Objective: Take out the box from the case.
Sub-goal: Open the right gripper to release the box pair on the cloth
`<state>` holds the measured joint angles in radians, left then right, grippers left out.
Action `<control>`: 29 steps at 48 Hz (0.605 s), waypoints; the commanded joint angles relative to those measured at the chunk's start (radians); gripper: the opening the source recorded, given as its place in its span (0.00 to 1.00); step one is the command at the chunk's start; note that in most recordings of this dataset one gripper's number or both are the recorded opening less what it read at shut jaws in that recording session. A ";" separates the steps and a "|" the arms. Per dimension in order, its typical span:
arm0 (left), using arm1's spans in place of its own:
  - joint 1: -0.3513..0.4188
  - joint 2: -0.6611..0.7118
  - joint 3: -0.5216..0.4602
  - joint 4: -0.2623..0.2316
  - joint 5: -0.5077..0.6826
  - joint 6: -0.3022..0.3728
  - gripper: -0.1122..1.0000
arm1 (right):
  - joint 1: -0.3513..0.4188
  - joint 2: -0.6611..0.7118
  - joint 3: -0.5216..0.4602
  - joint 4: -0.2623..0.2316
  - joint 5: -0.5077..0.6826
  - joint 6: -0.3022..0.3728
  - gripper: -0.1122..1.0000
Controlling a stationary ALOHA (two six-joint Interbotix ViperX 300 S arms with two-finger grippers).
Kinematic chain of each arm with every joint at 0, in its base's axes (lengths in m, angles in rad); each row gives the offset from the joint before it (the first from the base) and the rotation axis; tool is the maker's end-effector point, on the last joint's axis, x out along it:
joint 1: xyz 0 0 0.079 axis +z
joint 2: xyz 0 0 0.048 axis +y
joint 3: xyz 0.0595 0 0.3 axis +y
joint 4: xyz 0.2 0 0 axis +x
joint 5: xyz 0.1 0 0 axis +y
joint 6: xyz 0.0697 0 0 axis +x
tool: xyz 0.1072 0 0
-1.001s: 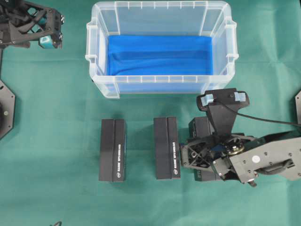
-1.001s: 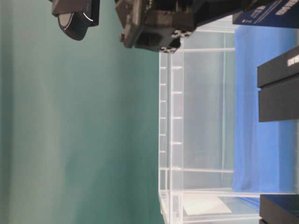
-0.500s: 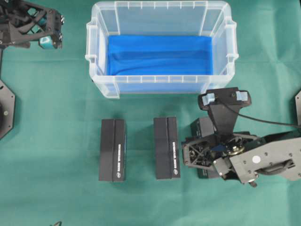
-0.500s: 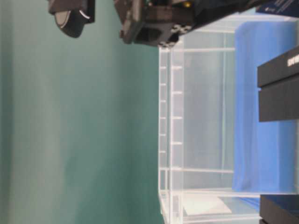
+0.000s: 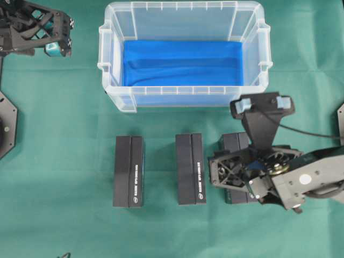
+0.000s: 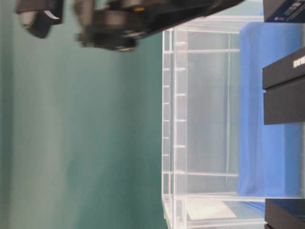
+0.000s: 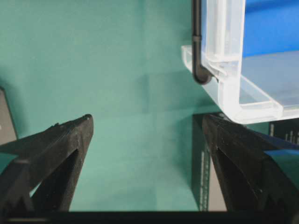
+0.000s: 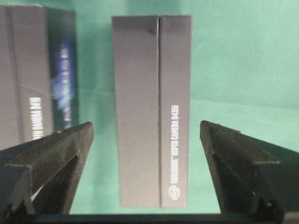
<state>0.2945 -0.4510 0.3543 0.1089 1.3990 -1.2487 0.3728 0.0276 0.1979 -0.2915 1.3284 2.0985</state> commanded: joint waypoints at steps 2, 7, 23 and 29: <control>-0.005 -0.006 -0.018 0.002 -0.002 -0.002 0.97 | -0.005 -0.048 -0.058 -0.025 0.044 -0.009 0.92; -0.006 -0.006 -0.018 0.002 -0.002 -0.002 0.97 | -0.008 -0.060 -0.098 -0.038 0.089 -0.029 0.91; -0.014 -0.006 -0.018 0.002 -0.003 -0.003 0.97 | -0.014 -0.071 -0.238 -0.041 0.215 -0.097 0.91; -0.014 -0.006 -0.018 0.002 -0.002 -0.003 0.97 | -0.017 -0.071 -0.241 -0.041 0.216 -0.097 0.91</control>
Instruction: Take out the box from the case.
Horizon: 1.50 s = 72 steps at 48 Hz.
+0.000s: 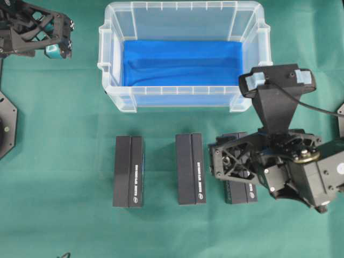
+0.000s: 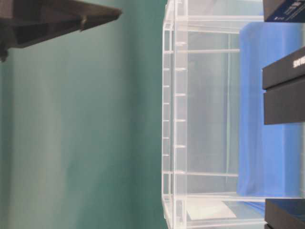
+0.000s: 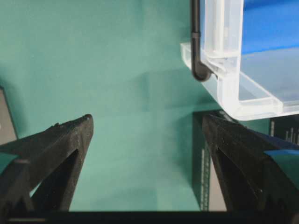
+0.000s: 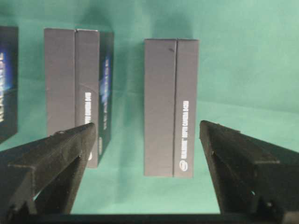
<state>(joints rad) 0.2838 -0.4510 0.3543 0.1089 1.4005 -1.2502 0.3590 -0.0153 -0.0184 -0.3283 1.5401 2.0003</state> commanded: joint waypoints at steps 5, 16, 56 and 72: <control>-0.005 -0.008 -0.018 0.002 -0.003 -0.003 0.97 | -0.003 -0.028 -0.021 0.002 0.009 -0.002 0.91; -0.006 -0.008 -0.020 0.000 -0.005 -0.008 0.97 | 0.008 -0.091 0.058 0.048 0.014 0.011 0.91; -0.014 -0.005 -0.018 -0.008 0.005 -0.009 0.97 | 0.035 -0.380 0.341 0.069 0.011 0.014 0.91; -0.020 -0.006 -0.018 -0.009 0.011 -0.032 0.97 | -0.161 -0.446 0.391 0.069 -0.014 -0.190 0.91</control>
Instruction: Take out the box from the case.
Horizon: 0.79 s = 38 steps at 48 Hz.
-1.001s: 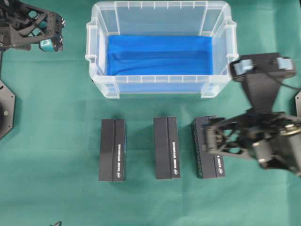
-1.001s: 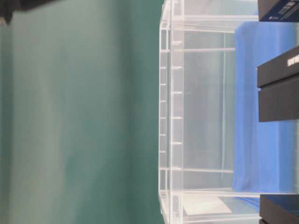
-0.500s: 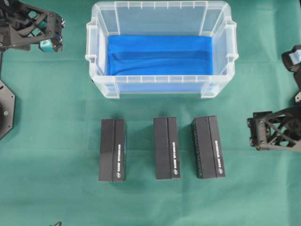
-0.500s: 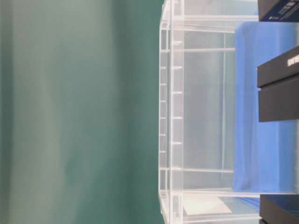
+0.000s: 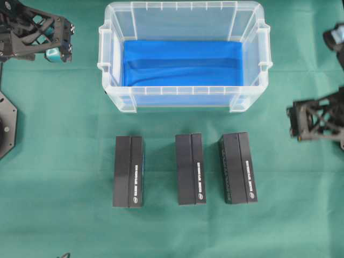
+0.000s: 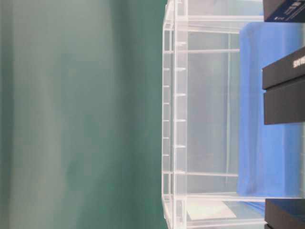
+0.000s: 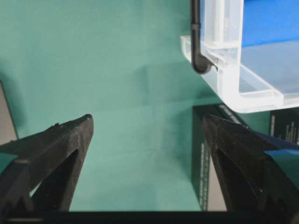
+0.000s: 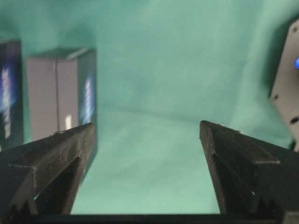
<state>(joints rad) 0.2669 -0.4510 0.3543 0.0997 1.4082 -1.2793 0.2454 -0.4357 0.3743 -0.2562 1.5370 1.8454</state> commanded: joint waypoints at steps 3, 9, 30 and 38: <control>-0.003 -0.009 -0.015 0.000 0.003 -0.006 0.97 | -0.091 -0.035 0.006 -0.003 -0.020 -0.078 0.91; -0.003 -0.014 -0.009 0.000 0.005 -0.006 0.97 | -0.175 -0.048 0.021 -0.003 -0.041 -0.161 0.91; -0.003 -0.017 -0.009 0.000 0.029 -0.003 0.97 | -0.420 -0.052 0.043 -0.002 -0.124 -0.379 0.91; -0.003 -0.014 -0.009 0.000 0.038 -0.003 0.97 | -0.459 -0.052 0.041 0.003 -0.130 -0.416 0.91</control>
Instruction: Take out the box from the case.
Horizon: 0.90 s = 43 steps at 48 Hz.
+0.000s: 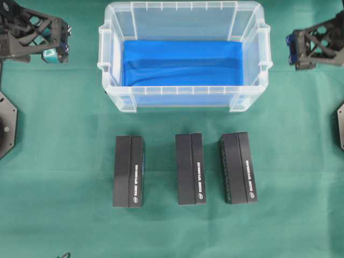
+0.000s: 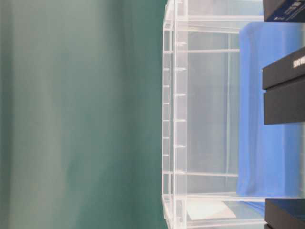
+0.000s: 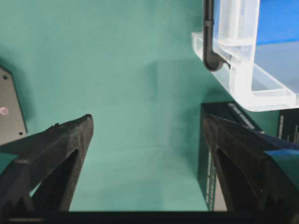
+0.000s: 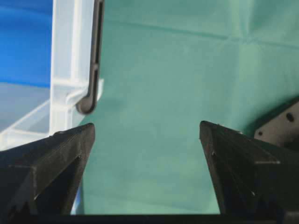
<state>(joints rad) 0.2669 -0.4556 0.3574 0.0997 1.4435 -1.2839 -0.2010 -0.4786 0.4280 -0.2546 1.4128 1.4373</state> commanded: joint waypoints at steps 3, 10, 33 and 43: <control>-0.003 -0.009 -0.012 0.002 0.006 0.003 0.97 | -0.021 -0.009 -0.012 0.002 -0.006 -0.015 0.91; -0.003 -0.012 -0.012 0.000 0.011 0.003 0.97 | -0.035 -0.009 -0.012 0.002 -0.006 -0.026 0.91; -0.003 -0.009 -0.012 0.002 0.011 0.002 0.97 | -0.037 -0.009 -0.012 0.008 -0.006 -0.028 0.91; -0.003 -0.012 -0.012 0.003 0.009 0.002 0.97 | -0.037 -0.009 -0.012 0.009 -0.006 -0.029 0.91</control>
<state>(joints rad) 0.2654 -0.4571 0.3574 0.0997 1.4542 -1.2824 -0.2347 -0.4786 0.4280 -0.2470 1.4097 1.4113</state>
